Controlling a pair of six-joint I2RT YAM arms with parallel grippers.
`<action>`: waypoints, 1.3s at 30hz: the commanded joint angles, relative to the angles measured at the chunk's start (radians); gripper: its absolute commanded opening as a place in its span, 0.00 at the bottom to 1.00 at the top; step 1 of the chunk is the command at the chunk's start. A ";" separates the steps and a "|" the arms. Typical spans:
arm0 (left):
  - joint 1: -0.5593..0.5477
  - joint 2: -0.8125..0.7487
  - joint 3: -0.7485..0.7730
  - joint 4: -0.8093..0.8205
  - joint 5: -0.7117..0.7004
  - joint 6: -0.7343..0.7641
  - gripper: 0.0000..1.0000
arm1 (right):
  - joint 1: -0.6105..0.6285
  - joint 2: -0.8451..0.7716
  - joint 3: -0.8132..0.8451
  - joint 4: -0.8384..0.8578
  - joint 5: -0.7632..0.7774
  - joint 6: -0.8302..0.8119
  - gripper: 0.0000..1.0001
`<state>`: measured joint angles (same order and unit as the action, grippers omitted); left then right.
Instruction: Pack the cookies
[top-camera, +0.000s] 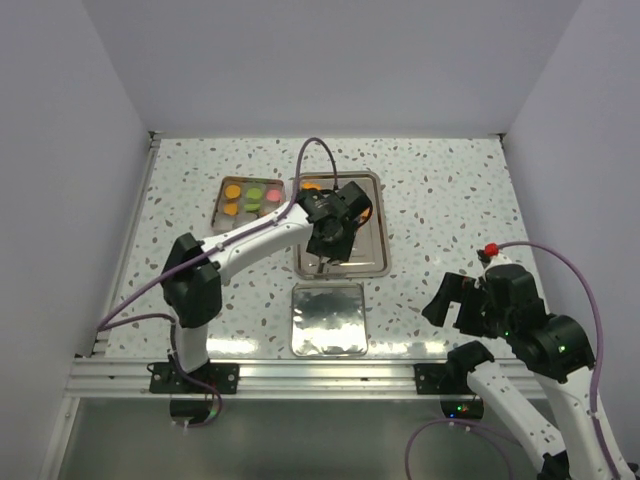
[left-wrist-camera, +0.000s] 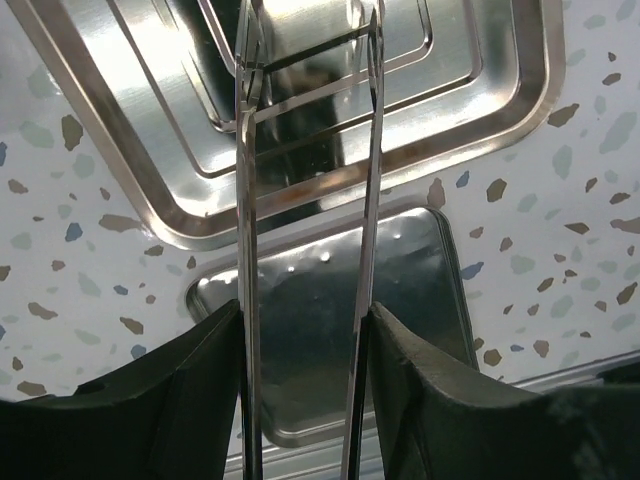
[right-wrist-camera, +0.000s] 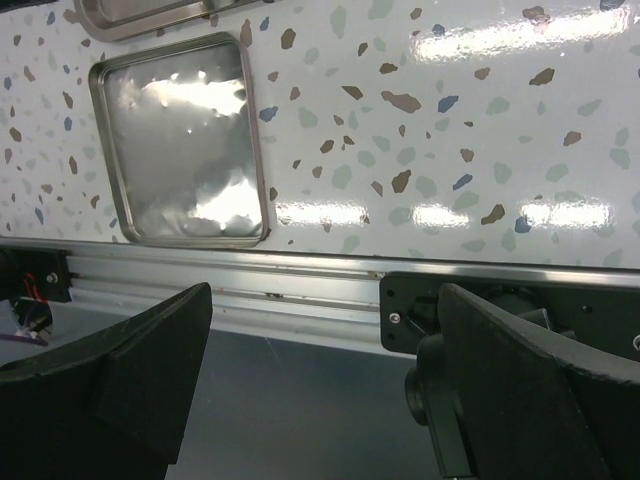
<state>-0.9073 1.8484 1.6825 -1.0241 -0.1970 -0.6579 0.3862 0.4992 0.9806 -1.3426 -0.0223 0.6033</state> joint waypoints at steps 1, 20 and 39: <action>0.002 0.076 0.066 0.053 0.018 0.035 0.55 | 0.005 -0.001 0.017 -0.105 0.021 0.027 0.98; 0.074 0.248 0.218 0.024 0.024 0.067 0.56 | 0.005 0.065 0.029 -0.066 0.065 -0.013 0.99; 0.108 0.134 0.189 -0.016 -0.002 0.081 0.42 | 0.005 0.137 -0.022 0.051 0.025 -0.046 0.98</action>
<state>-0.8169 2.0983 1.8568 -1.0187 -0.1692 -0.5835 0.3862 0.6228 0.9787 -1.3342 0.0265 0.5682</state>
